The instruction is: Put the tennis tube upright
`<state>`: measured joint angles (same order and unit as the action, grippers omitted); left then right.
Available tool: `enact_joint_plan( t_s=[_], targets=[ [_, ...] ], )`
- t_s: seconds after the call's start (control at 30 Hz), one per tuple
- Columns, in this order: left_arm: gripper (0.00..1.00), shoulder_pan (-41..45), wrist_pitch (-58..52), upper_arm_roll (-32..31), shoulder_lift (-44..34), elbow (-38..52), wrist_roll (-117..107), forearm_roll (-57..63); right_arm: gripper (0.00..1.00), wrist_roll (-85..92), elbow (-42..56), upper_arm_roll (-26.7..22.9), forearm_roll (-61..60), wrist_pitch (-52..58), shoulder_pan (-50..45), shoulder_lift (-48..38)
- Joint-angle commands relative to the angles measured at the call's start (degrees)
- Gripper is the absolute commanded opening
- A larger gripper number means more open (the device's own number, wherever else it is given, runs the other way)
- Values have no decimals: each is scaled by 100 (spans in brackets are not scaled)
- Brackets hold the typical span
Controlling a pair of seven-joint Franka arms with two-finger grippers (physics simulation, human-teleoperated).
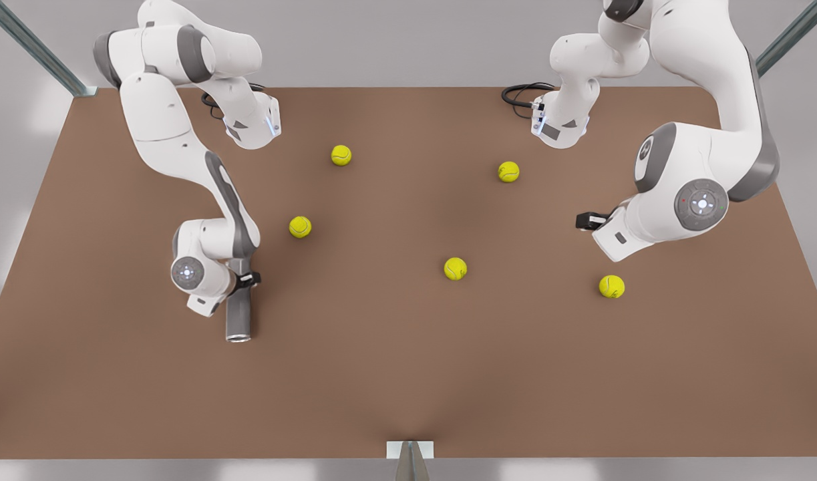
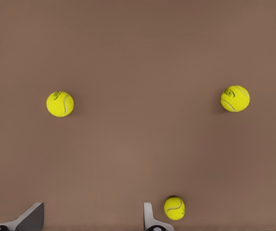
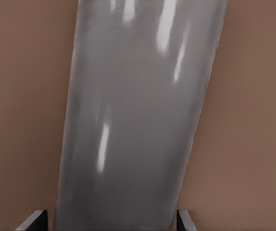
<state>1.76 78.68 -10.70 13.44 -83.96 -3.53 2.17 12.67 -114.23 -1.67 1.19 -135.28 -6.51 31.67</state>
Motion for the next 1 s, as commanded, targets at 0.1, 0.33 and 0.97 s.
enact_joint_plan(
  t_s=[0.1,0.33,0.97],
  targets=[
    [100,0,-72,-3,1,2,45,11,100,201,-205,0,-13,-702,0,50],
    [100,0,-72,-3,1,11,45,11,100,201,-213,0,-13,-746,0,111],
    [100,0,-63,-3,80,20,45,37,73,3637,1333,395,40,-798,-694,252]
  ],
)
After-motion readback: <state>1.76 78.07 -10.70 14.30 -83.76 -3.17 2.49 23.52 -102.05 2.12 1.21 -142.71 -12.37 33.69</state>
